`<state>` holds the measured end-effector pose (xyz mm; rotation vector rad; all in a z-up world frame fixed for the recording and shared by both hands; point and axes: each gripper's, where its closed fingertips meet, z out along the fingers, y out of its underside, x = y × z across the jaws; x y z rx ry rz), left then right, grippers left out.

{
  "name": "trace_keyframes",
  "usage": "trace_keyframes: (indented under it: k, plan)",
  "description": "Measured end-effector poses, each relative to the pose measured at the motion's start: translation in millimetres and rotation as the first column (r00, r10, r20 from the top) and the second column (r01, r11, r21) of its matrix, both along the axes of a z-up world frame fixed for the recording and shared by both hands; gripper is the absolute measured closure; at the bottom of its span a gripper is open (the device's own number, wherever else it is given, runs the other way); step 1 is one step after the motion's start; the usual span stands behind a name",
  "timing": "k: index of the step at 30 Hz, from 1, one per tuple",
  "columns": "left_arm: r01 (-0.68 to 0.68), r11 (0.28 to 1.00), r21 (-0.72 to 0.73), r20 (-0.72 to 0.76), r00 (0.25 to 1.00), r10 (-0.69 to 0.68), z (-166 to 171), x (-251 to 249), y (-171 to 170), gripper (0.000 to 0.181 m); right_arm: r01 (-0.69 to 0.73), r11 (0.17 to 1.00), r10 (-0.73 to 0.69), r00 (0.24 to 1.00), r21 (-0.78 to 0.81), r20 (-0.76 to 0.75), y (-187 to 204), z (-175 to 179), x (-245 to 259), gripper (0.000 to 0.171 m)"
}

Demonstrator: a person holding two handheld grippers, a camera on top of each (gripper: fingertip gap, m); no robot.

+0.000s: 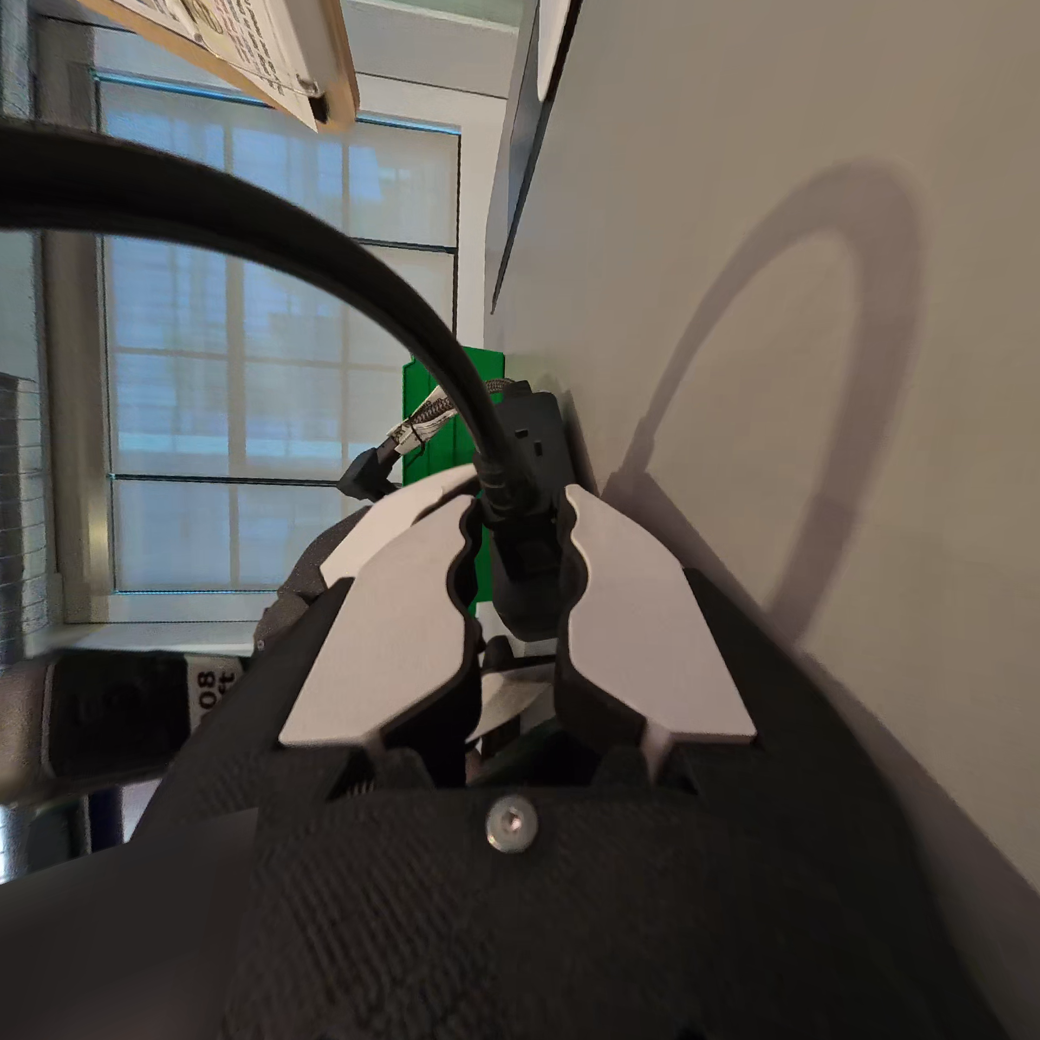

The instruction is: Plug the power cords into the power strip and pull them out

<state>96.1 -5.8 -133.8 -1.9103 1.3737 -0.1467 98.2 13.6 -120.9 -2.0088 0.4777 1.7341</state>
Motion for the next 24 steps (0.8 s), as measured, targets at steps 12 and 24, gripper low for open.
trace_keyframes:
  k: [12, 24]
  plan:
    - [0.193, 0.968, -0.161, -0.046, 0.978, -0.203, -10.6, -11.9, 0.2, 0.125, -0.295, 0.818, -0.023, 0.842, 0.495, 0.540, 24.8, 33.1, 47.6, 0.138]
    - [0.350, 0.899, -0.262, -0.007, 0.931, -0.365, -5.4, -27.6, 7.6, 0.134, -0.539, 0.734, -0.367, 0.198, 0.414, 0.909, 38.0, 35.2, 101.1, 0.121]
